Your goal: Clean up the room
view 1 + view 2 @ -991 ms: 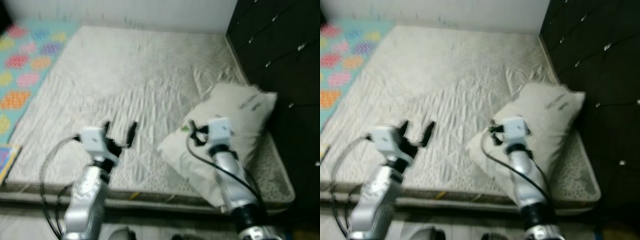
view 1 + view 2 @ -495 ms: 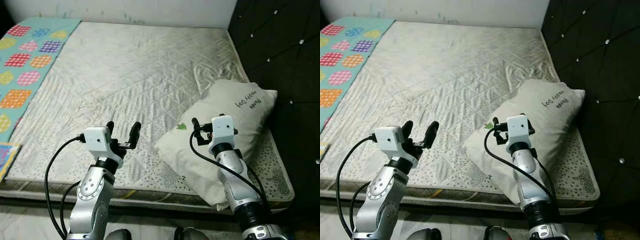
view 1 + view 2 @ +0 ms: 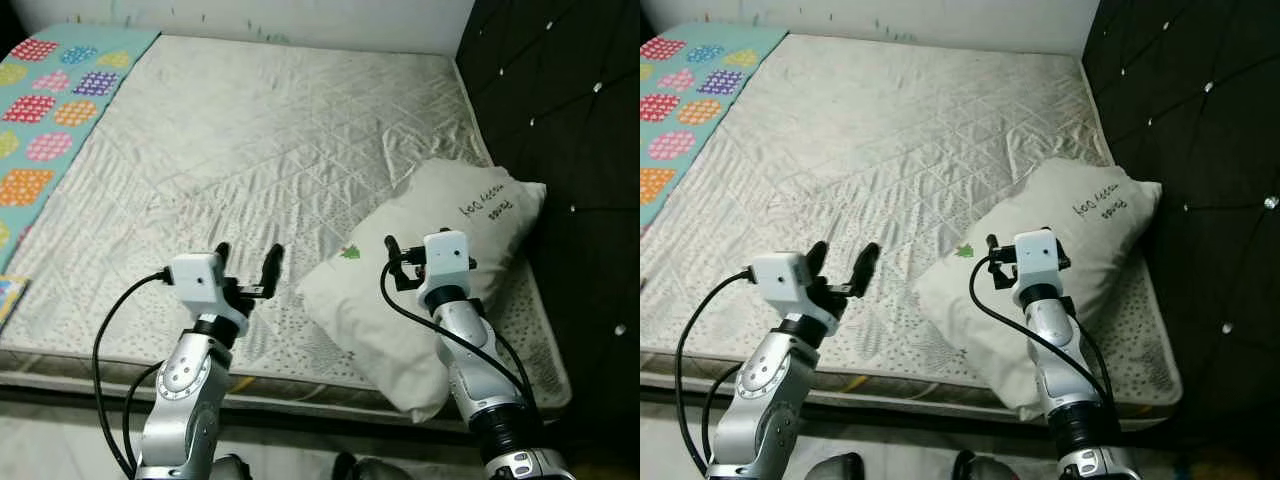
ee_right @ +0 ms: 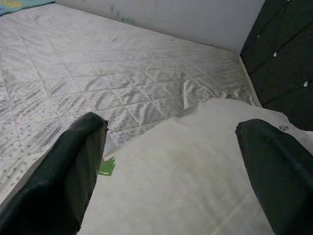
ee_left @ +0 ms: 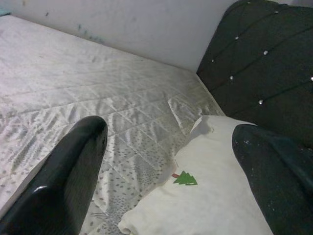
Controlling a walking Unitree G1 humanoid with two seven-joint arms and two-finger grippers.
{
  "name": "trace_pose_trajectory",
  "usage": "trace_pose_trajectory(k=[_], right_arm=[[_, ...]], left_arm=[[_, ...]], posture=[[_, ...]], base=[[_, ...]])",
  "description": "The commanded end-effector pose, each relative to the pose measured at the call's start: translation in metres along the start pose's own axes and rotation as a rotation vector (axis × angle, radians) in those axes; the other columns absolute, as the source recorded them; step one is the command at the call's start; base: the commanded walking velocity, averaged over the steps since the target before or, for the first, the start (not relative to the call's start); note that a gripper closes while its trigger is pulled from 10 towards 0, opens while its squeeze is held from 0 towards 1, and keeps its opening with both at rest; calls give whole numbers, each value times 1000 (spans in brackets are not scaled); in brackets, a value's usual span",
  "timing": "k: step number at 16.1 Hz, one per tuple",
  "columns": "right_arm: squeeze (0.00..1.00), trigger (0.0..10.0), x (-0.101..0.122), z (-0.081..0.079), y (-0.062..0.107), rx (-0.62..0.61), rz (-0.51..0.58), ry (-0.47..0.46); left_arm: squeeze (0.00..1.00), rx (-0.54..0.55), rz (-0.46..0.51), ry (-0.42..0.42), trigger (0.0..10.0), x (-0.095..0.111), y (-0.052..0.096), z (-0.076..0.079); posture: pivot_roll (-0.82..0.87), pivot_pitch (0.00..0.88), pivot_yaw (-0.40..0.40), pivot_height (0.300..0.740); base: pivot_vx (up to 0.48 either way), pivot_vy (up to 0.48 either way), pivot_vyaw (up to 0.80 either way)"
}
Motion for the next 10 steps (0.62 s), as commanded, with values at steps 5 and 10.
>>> trace_pose_trajectory(k=[5, 10], right_arm=[[0, 10000, -1, 0, 0, -5, -2, -17], [0, 10000, 2, 2, -1, -6, 14, -2]], left_arm=[[0, 14, -10, -13, 10000, -2, 2, -4], [0, 42, 3, -38, 10000, 0, 0, -8]], posture=[[64, 159, -22, 740], [67, 149, -16, 740]], base=[[0, -235, 0], [0, 0, 0]])
Point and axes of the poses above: a point about 5 cm out from each wrist's last joint towards the gripper, its own y axis pointing back from the gripper into the wrist, its own x axis along the axis of the wrist's last joint, z = x × y, the point moved 5 cm from there along -y, pointing out of the wrist towards the gripper, and after that the axes turned 5 degrees about -y, right-handed, at the moved point
